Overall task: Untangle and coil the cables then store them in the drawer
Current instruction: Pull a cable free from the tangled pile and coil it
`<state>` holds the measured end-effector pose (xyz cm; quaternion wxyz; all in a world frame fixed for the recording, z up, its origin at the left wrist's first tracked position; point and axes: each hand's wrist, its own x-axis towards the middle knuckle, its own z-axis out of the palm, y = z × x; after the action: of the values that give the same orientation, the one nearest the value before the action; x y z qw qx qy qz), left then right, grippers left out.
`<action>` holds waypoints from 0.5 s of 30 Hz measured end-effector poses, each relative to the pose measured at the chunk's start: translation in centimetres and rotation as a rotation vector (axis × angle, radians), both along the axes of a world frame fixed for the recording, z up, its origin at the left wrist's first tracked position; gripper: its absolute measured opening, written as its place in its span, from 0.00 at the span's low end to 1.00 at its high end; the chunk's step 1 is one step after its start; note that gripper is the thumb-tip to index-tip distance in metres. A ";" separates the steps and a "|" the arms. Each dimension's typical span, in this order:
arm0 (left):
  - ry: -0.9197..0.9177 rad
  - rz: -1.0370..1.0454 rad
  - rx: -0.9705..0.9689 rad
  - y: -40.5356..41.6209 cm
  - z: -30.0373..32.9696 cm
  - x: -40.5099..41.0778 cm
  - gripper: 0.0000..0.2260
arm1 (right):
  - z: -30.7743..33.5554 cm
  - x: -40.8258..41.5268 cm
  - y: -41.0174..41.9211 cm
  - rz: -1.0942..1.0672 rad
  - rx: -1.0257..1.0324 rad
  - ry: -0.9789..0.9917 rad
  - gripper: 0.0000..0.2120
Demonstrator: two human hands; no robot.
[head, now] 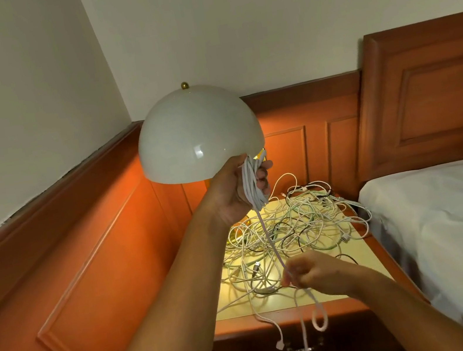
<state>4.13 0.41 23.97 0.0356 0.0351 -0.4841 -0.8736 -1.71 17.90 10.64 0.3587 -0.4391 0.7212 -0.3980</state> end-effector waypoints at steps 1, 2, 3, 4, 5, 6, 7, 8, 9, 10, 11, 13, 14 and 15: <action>-0.018 0.003 -0.027 0.2 -0.2 -0.1 0.18 | 0.2 0.9 -0.1 -0.006 -0.030 -0.026 0.11; -0.033 0.004 -0.046 0.3 -0.4 -0.2 0.18 | 0.6 1.8 -0.2 -0.008 -0.091 -0.122 0.15; -0.045 0.005 -0.053 0.5 -0.5 -0.3 0.18 | 0.8 2.6 -0.3 -0.002 -0.184 -0.246 0.17; -0.054 0.011 -0.051 0.7 -0.7 -0.4 0.18 | 0.9 3.5 -0.5 -0.006 -0.287 -0.350 0.14; -0.059 0.018 -0.044 0.9 -0.9 -0.4 0.18 | 0.8 4.3 -0.7 -0.032 -0.377 -0.437 0.11; -0.063 0.024 -0.037 1.0 -1.1 -0.3 0.18 | 0.5 5.1 -0.7 -0.071 -0.439 -0.513 0.10; -0.068 0.026 -0.031 1.1 -1.2 -0.2 0.18 | -0.1 5.5 -0.8 -0.124 -0.473 -0.573 0.12; -0.074 0.025 -0.020 1.2 -1.3 0.0 0.18 | -0.8 5.8 -0.8 -0.187 -0.476 -0.604 0.14; -0.075 0.023 -0.001 1.4 -1.4 0.2 0.18 | -1.6 5.9 -0.8 -0.252 -0.444 -0.603 0.16; -0.070 0.026 0.025 1.6 -1.6 0.5 0.17 | -2.3 5.7 -0.7 -0.305 -0.390 -0.574 0.20; -0.061 0.033 0.054 1.8 -1.8 0.8 0.16 | -3.1 5.4 -0.6 -0.335 -0.330 -0.537 0.24; -0.046 0.047 0.078 2.2 -2.1 1.6 0.15 | -4.1 4.4 -0.2 -0.337 -0.257 -0.529 0.25; -0.044 0.047 0.074 2.5 -2.4 2.0 0.15 | -4.5 3.8 0.1 -0.314 -0.260 -0.572 0.24; -0.041 0.038 0.073 2.7 -2.7 2.5 0.15 | -4.8 3.0 0.4 -0.286 -0.280 -0.627 0.21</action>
<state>6.67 3.13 21.30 0.0409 0.0637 -0.4519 -0.8888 1.31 18.26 5.86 0.4394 -0.2353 0.5691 -0.6540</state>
